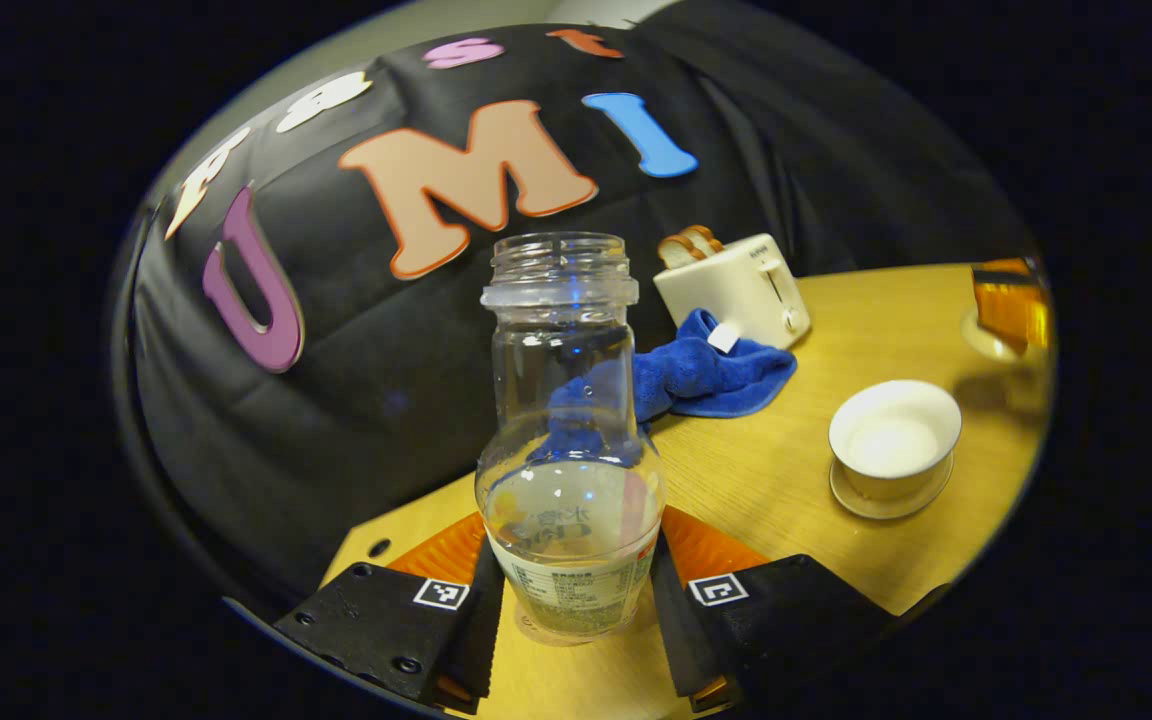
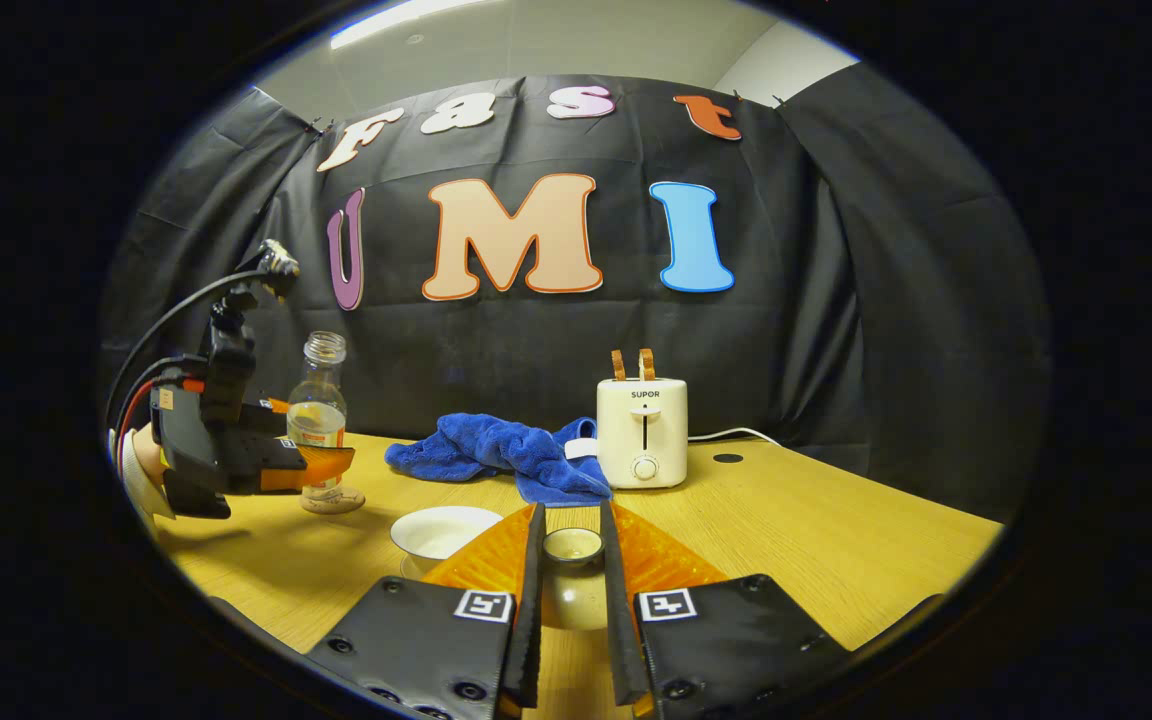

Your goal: Open the teacup lid with one hand, grasp the water bottle and pour water into the teacup with the other hand; after pouring, place the water bottle on the coaster and then close the teacup lid.

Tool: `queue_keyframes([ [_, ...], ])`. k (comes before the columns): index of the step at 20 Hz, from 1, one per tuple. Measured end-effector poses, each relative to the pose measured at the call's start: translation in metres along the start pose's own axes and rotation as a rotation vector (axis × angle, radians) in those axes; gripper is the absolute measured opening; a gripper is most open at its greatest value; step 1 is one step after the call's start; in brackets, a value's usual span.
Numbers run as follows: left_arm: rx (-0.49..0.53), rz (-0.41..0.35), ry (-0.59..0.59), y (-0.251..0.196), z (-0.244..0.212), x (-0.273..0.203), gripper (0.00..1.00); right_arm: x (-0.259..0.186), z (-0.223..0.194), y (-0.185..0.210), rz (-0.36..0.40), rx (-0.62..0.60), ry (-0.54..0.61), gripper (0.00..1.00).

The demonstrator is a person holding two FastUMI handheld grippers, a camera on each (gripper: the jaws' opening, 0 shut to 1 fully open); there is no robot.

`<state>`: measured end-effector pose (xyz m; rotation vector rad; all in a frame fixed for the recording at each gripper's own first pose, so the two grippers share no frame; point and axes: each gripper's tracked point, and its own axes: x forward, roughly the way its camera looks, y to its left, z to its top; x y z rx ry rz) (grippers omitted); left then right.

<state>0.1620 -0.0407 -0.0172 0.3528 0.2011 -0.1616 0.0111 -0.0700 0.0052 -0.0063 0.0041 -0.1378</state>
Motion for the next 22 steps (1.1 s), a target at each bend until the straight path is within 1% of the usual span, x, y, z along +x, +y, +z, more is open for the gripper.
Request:
queue_keyframes([
  [5, -0.213, 0.049, 0.018, 0.035, -0.024, 0.011, 0.64, 0.000, 0.000, 0.000, 0.000, 0.000, 0.000, 0.31],
  [7, -0.295, 0.042, 0.029, 0.039, -0.032, 0.014, 0.65, -0.001, 0.000, 0.000, 0.000, 0.000, 0.000, 0.31],
  [9, -0.341, 0.031, 0.040, 0.040, -0.038, 0.019, 0.65, -0.001, 0.000, 0.000, 0.000, 0.000, 0.000, 0.31],
  [17, -0.330, 0.013, 0.031, 0.035, -0.035, 0.032, 0.65, 0.000, 0.000, -0.001, -0.001, 0.000, 0.000, 0.31],
  [22, -0.337, 0.013, 0.021, 0.035, -0.034, 0.033, 0.70, 0.000, 0.000, -0.001, -0.001, 0.000, 0.000, 0.31],
])
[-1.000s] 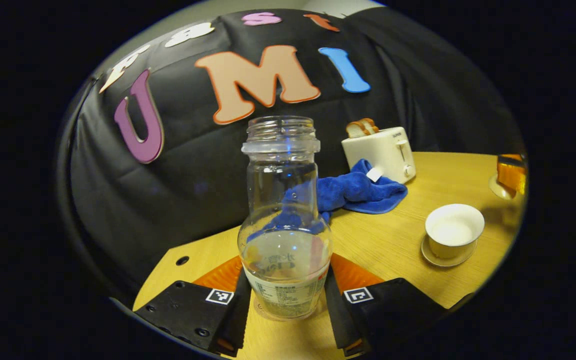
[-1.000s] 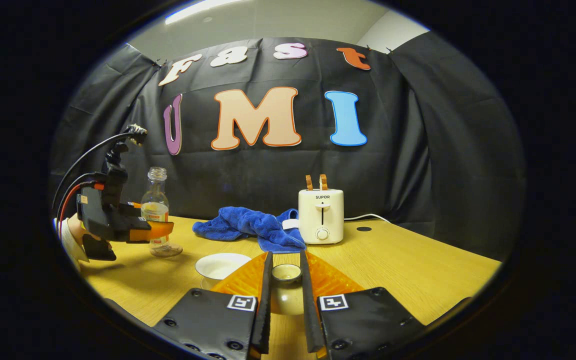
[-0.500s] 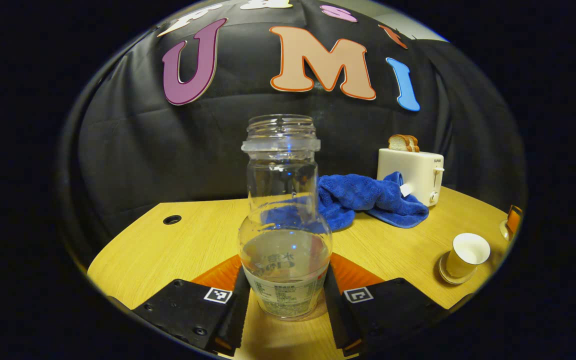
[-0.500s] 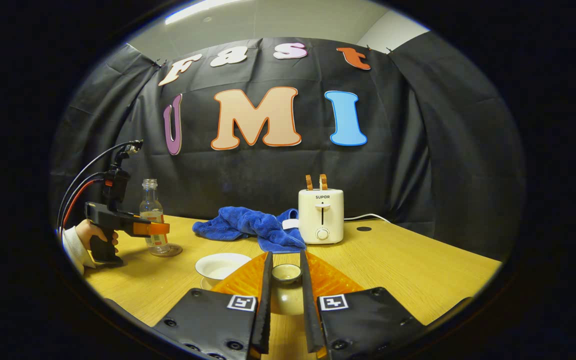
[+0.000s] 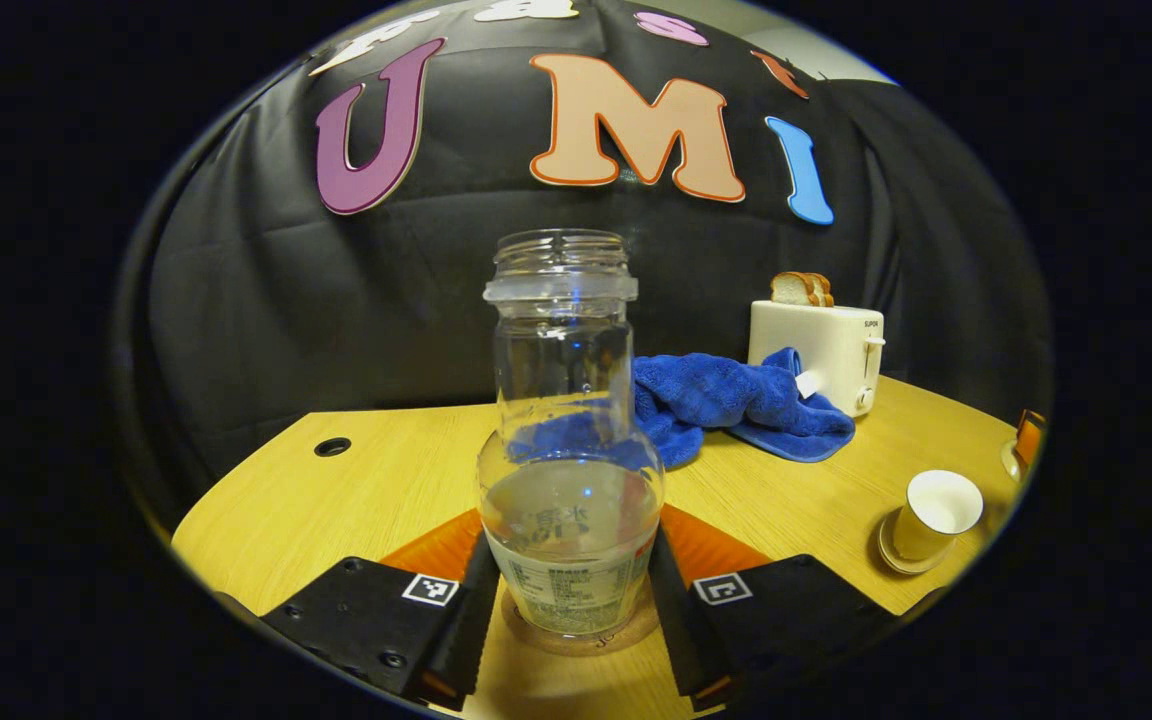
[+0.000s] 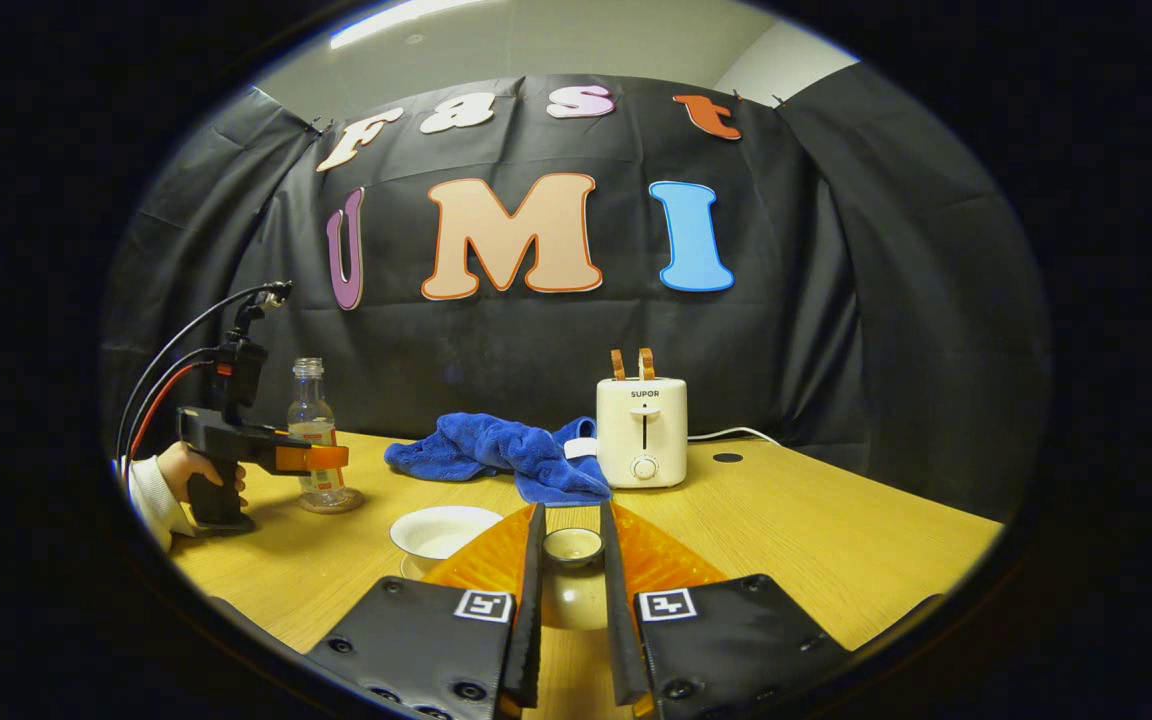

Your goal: Open the teacup lid with one hand, grasp the water bottle and pour water into the teacup with the other hand; after pouring, place the water bottle on the coaster and then close the teacup lid.

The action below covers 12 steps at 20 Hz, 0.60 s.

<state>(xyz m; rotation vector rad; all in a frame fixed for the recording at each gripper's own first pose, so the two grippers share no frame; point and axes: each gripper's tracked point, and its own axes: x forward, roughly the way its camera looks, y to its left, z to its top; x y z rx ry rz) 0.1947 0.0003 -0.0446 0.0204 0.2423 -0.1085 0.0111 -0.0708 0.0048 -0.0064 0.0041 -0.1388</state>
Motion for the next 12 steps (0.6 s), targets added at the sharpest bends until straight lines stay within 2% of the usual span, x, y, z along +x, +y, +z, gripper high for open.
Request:
queue_keyframes([
  [8, 0.004, 0.019, 0.001, 0.0020, -0.0030, 0.0004, 0.75, 0.0001, 0.0001, -0.0002, 0.001, 0.000, 0.000, 0.31],
  [12, 0.010, 0.034, -0.045, 0.0012, 0.0040, -0.0077, 0.77, -0.0001, -0.0002, 0.0021, 0.008, 0.000, 0.000, 0.31],
])
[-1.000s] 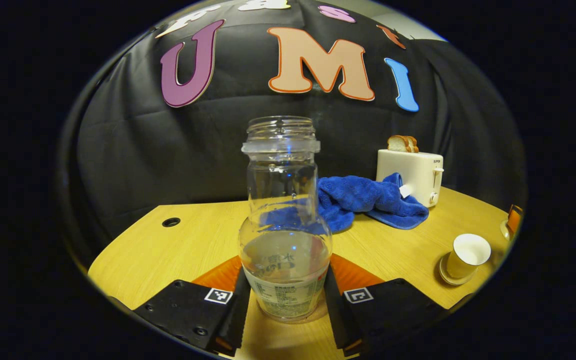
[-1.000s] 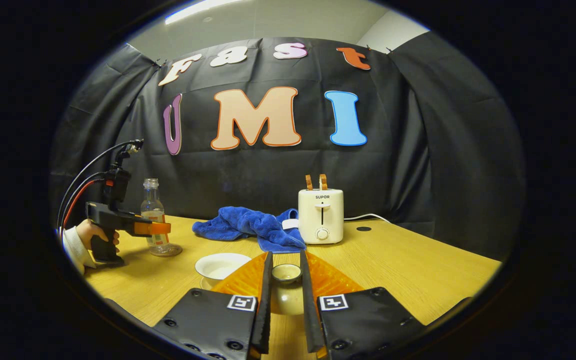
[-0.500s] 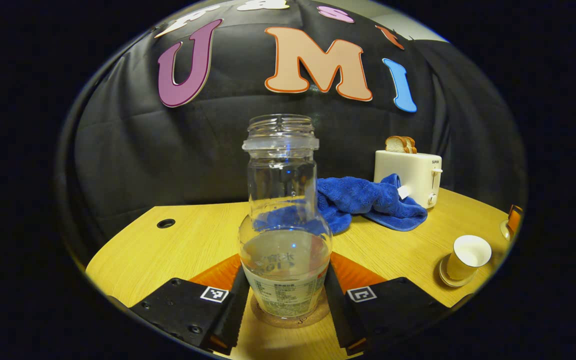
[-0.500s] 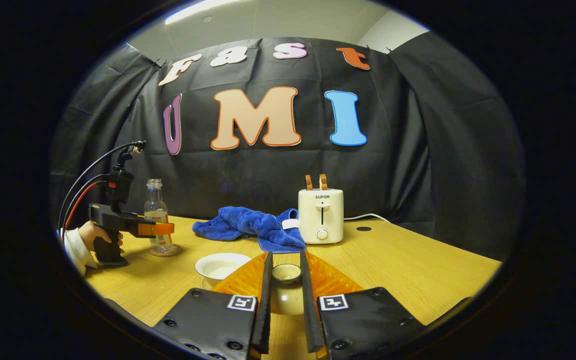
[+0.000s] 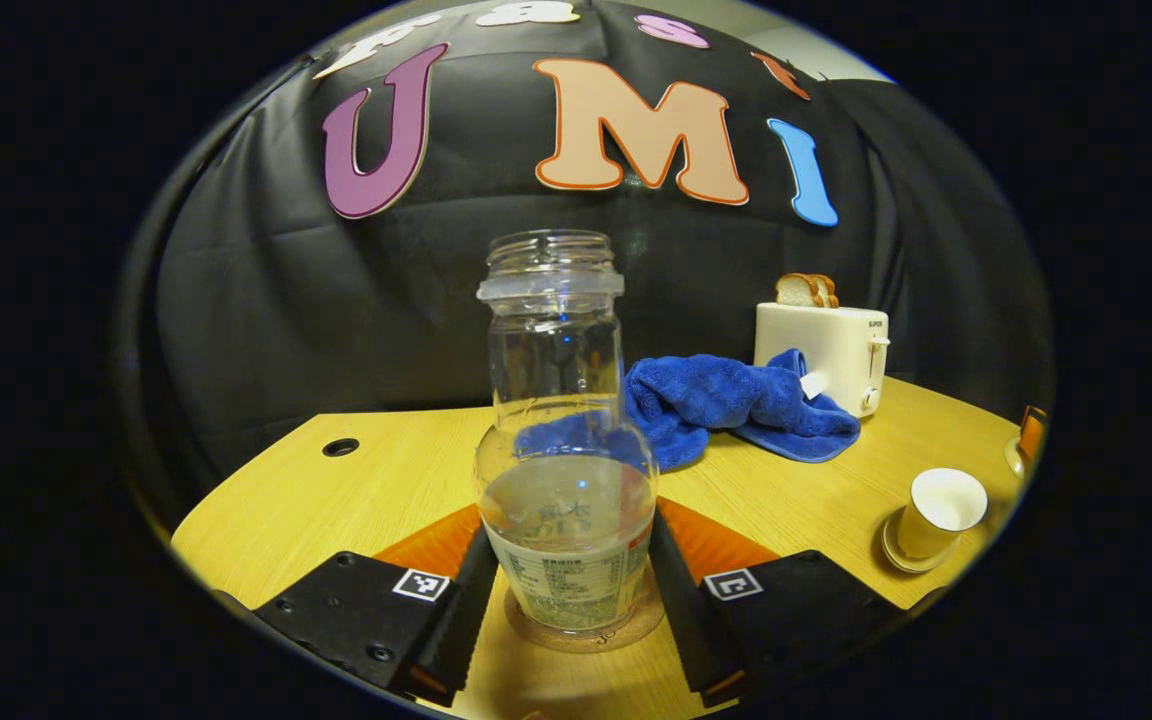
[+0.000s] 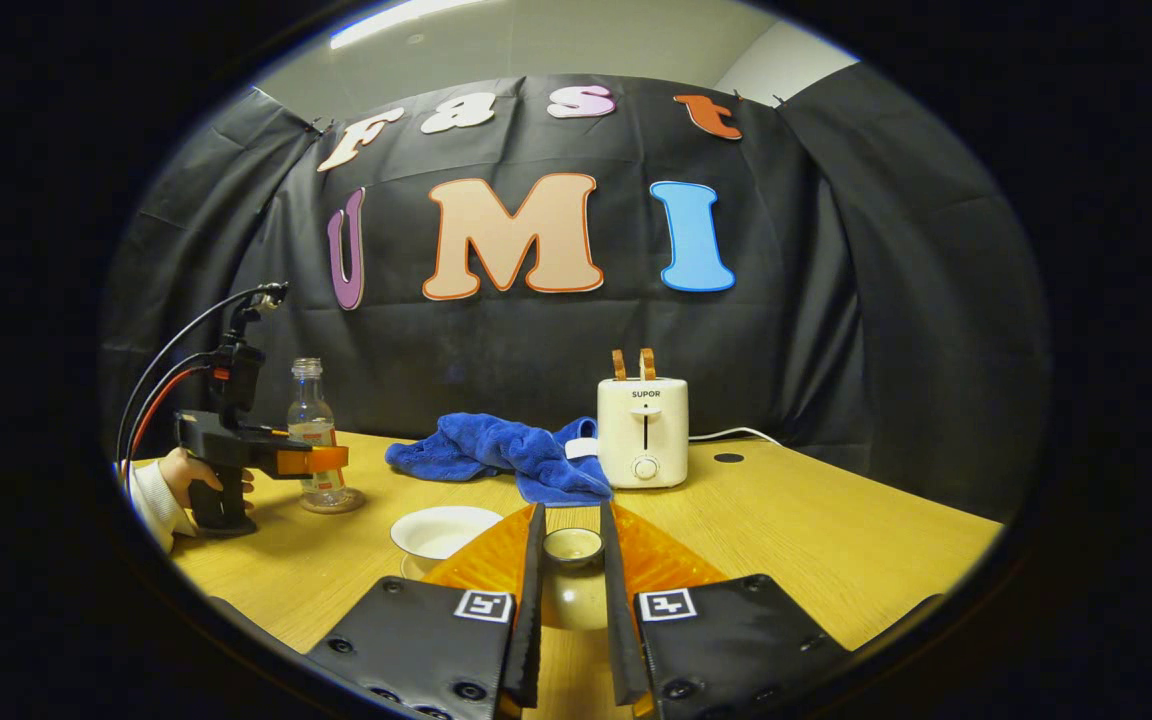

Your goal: Open the teacup lid with one hand, grasp the water bottle and pour water into the teacup with the other hand; after pouring, place the water bottle on the coaster and then close the teacup lid.

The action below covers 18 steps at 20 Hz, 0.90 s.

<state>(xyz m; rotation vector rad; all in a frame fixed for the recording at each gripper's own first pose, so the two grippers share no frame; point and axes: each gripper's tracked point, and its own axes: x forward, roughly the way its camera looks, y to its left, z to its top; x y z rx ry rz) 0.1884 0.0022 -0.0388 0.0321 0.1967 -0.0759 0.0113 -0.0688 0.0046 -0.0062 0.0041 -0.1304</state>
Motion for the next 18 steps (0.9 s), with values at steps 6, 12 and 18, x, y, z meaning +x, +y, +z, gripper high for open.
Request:
queue_keyframes([
  [6, 0.078, 0.080, -0.174, 0.007, 0.025, -0.032, 0.96, 0.000, 0.000, 0.008, 0.041, 0.001, 0.000, 0.31],
  [12, 0.082, 0.096, -0.180, 0.000, 0.020, -0.063, 0.96, 0.000, 0.000, 0.022, 0.113, 0.003, 0.003, 0.31],
  [18, 0.023, 0.090, -0.194, -0.004, 0.018, -0.095, 0.96, 0.022, -0.004, 0.058, 0.221, 0.006, 0.015, 0.31],
])
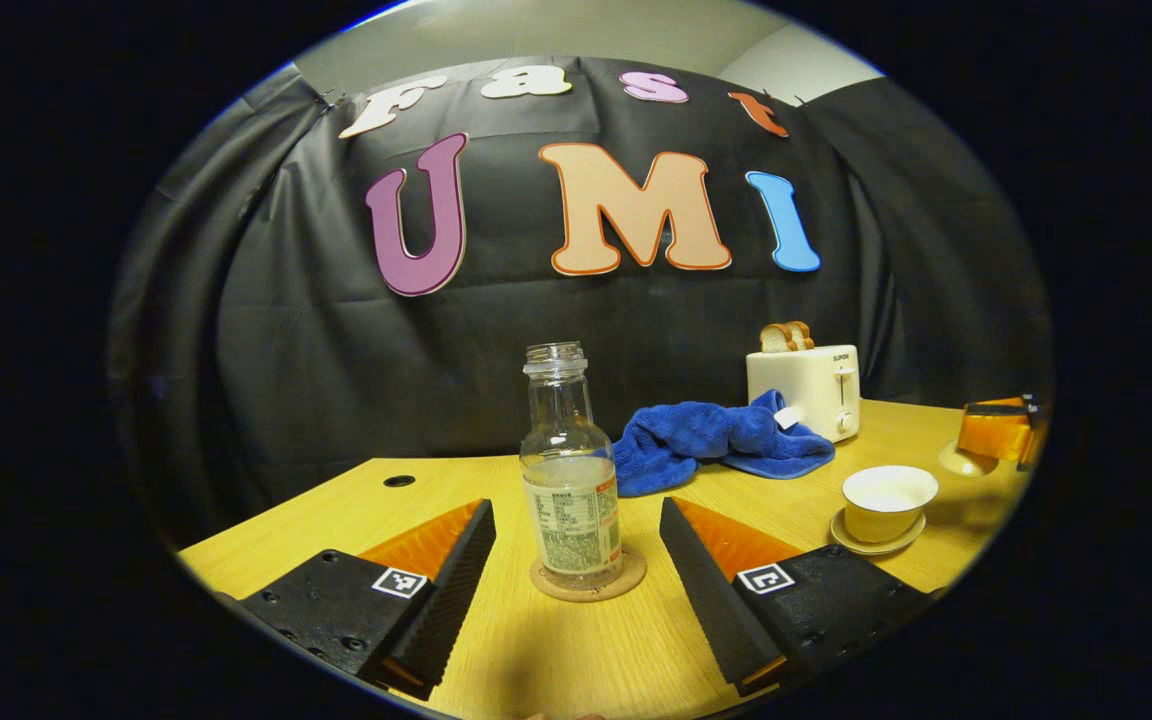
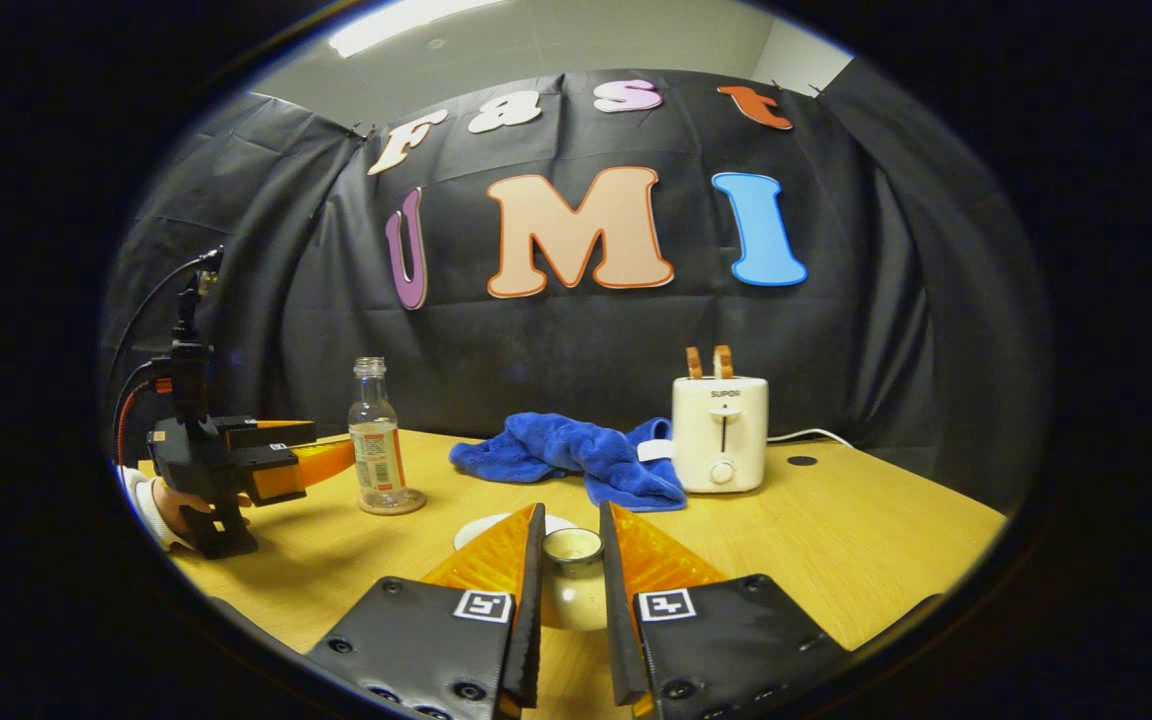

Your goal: Open the teacup lid with one hand, grasp the water bottle and pour water into the teacup with the other hand; after pouring, place the water bottle on the coaster and then close the teacup lid.

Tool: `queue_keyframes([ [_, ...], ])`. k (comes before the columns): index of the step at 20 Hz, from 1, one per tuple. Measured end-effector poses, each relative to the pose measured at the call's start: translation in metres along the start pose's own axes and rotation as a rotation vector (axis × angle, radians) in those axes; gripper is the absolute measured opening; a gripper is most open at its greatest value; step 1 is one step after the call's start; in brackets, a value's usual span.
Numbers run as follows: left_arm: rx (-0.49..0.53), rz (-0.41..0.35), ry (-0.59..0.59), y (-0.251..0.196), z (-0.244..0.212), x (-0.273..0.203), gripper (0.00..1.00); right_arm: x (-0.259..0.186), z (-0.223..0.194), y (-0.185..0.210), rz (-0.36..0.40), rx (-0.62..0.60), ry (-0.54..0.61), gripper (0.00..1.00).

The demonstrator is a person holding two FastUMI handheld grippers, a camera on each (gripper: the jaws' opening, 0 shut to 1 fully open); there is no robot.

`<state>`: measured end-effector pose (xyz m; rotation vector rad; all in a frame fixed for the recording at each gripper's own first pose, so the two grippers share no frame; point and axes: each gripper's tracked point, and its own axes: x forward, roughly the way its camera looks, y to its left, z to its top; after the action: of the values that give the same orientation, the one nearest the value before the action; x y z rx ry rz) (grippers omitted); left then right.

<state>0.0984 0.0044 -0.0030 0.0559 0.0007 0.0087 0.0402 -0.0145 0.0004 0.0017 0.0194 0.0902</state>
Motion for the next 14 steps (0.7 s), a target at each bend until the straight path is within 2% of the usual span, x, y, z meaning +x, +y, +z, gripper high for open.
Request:
queue_keyframes([
  [1, -0.016, 0.004, 0.002, 0.001, -0.001, -0.003, 0.96, 0.007, -0.001, 0.005, 0.015, 0.000, 0.004, 0.31],
  [2, -0.034, 0.008, -0.002, 0.003, -0.001, -0.005, 1.00, 0.015, -0.002, 0.011, 0.032, 0.000, 0.007, 0.31],
  [4, -0.072, 0.017, 0.001, 0.007, -0.003, -0.007, 0.95, 0.028, -0.004, 0.020, 0.053, 0.001, 0.017, 0.31],
  [14, -0.063, 0.008, -0.002, 0.005, -0.004, -0.006, 0.96, 0.058, -0.021, 0.036, 0.090, -0.013, 0.128, 0.31],
])
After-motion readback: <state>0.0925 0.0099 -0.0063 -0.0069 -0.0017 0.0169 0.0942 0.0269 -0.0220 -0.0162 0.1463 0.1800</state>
